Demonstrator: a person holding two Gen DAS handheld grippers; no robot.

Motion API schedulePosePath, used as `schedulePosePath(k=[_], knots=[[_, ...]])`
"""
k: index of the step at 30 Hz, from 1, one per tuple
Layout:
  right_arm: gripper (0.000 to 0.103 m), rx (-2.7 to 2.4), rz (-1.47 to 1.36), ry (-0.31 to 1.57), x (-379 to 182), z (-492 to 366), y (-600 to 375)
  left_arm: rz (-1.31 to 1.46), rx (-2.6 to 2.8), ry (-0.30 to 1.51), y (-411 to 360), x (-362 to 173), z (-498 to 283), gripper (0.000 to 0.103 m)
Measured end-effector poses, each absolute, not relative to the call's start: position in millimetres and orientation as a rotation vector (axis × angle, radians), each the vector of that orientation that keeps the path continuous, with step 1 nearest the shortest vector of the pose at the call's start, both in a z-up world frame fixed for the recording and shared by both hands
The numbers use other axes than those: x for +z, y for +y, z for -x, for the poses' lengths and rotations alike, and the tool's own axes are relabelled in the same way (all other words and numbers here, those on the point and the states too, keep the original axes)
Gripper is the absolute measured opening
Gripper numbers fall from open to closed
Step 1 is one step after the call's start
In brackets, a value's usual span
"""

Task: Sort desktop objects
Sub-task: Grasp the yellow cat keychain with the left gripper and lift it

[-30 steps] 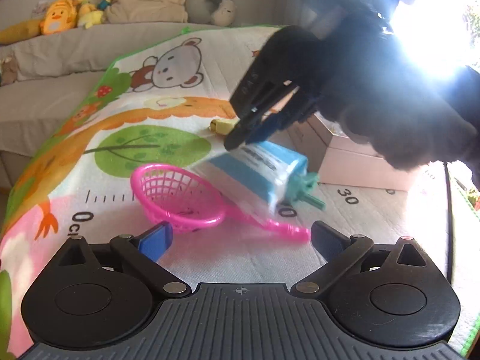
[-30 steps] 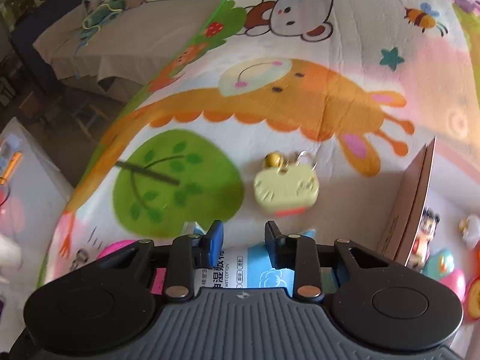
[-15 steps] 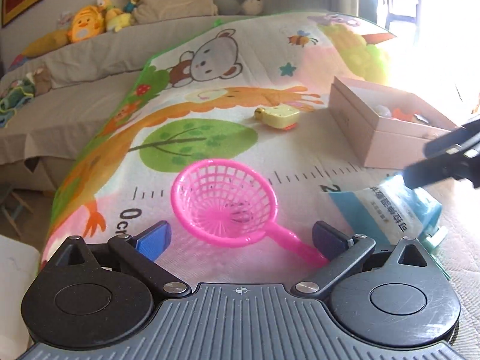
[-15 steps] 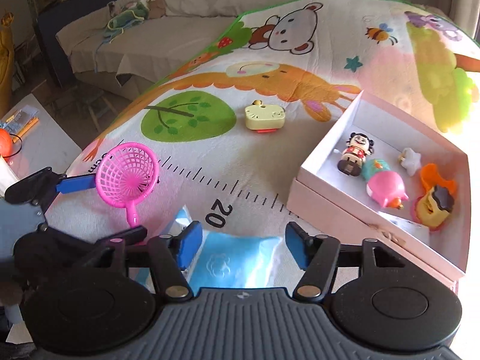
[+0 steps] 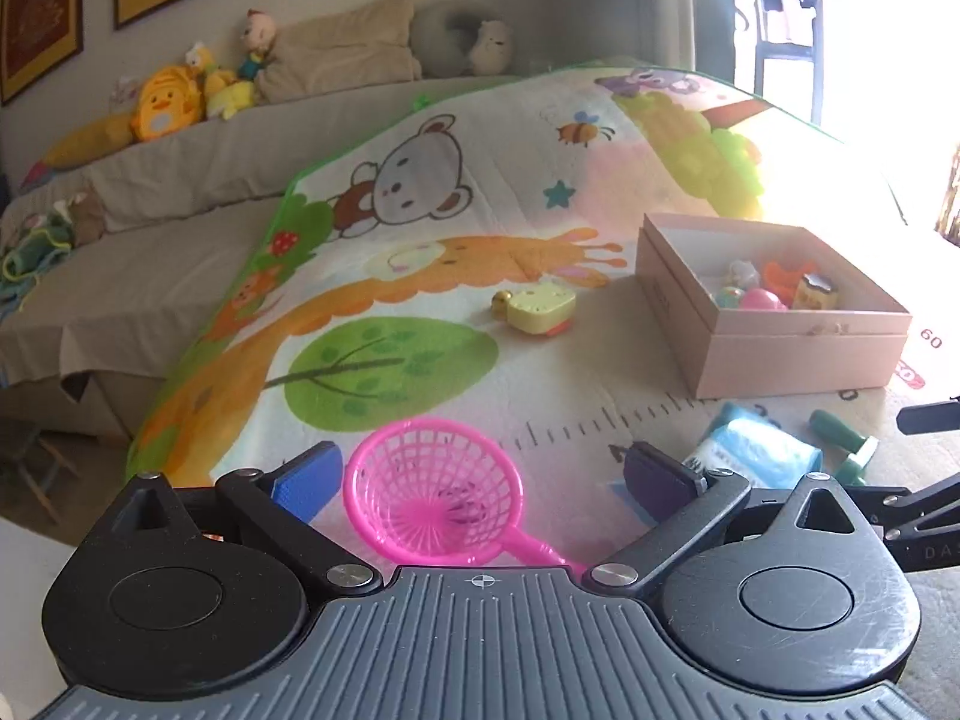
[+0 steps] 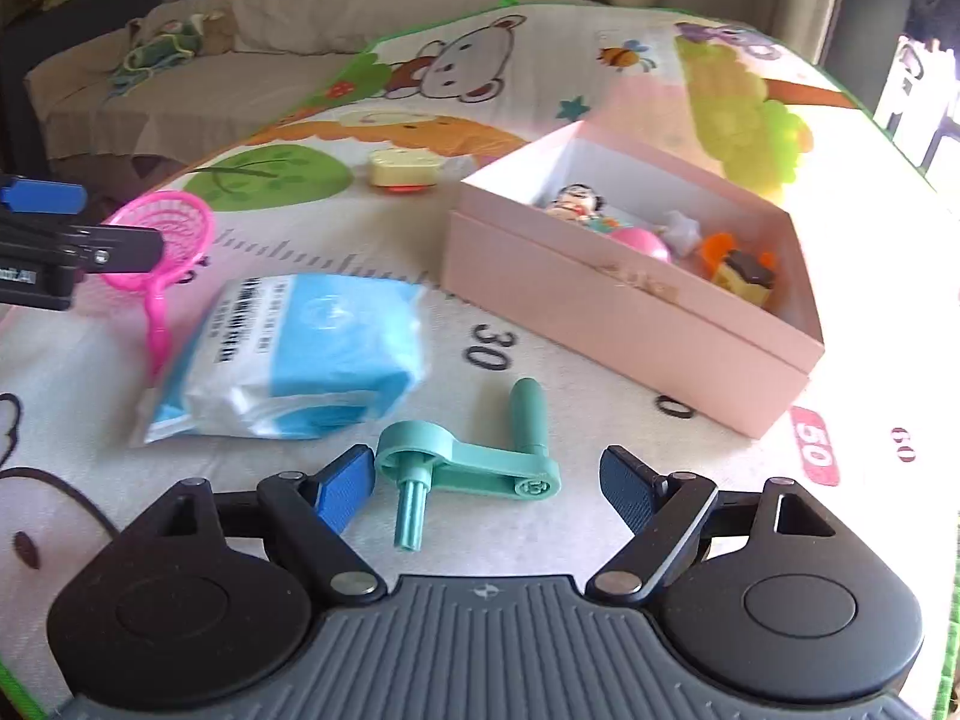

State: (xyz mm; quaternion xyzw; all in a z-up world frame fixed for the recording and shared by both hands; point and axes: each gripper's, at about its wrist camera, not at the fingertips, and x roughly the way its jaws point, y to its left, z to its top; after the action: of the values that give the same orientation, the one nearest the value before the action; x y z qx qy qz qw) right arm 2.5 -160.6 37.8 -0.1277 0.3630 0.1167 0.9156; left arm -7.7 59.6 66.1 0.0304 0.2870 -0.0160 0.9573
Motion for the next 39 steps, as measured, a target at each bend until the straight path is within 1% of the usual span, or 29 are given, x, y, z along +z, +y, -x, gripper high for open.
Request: schedulePosePath(k=[4, 6, 10, 13, 16, 17, 18, 19, 20, 21, 23, 26, 29, 33, 35, 37, 39], knots=[[0.083, 0.226, 0.101, 0.726, 42, -6, -199, -0.077, -0.073, 0.547, 48, 87, -31, 0.103], [0.083, 0.217, 0.051, 0.685, 41, -2, -211, -0.104, -0.09, 0.572, 41, 90, -63, 0.102], [0.084, 0.215, -0.009, 0.623, 32, 6, -225, -0.119, -0.094, 0.687, 25, 76, -135, 0.101], [0.087, 0.219, -0.059, 0.6, 26, 8, -233, -0.133, -0.052, 0.749, 13, 58, -176, 0.1], [0.088, 0.221, -0.104, 0.589, 26, 8, -239, -0.138, 0.014, 0.808, 7, 39, -207, 0.097], [0.088, 0.222, -0.113, 0.592, 26, 8, -240, -0.132, 0.027, 0.82, 7, 35, -213, 0.092], [0.088, 0.225, -0.119, 0.588, 26, 8, -240, -0.121, 0.037, 0.836, 7, 31, -219, 0.085], [0.089, 0.228, -0.123, 0.579, 26, 10, -241, -0.109, 0.038, 0.859, 7, 27, -225, 0.081], [0.09, 0.231, -0.126, 0.571, 26, 11, -242, -0.103, 0.033, 0.875, 7, 25, -228, 0.072], [0.092, 0.236, -0.13, 0.565, 26, 11, -243, -0.102, 0.031, 0.889, 6, 23, -229, 0.066], [0.093, 0.234, -0.136, 0.554, 26, 13, -243, -0.114, 0.024, 0.881, 4, 22, -226, 0.063], [0.094, 0.228, -0.15, 0.55, 26, 13, -246, -0.15, 0.019, 0.866, 2, 28, -211, 0.062], [0.095, 0.22, -0.167, 0.546, 26, 13, -248, -0.185, -0.025, 0.798, 1, 49, -180, 0.062], [0.096, 0.201, -0.204, 0.551, 25, 11, -254, -0.143, -0.147, 0.687, 0, 94, -112, 0.062], [0.098, 0.188, -0.23, 0.563, 24, 8, -259, -0.137, -0.229, 0.632, -5, 108, -74, 0.062], [0.098, 0.176, -0.262, 0.588, 23, 4, -263, -0.149, -0.288, 0.604, -15, 110, -40, 0.062], [0.098, 0.162, -0.293, 0.611, 21, 1, -267, -0.156, -0.366, 0.614, -28, 101, -7, 0.062]])
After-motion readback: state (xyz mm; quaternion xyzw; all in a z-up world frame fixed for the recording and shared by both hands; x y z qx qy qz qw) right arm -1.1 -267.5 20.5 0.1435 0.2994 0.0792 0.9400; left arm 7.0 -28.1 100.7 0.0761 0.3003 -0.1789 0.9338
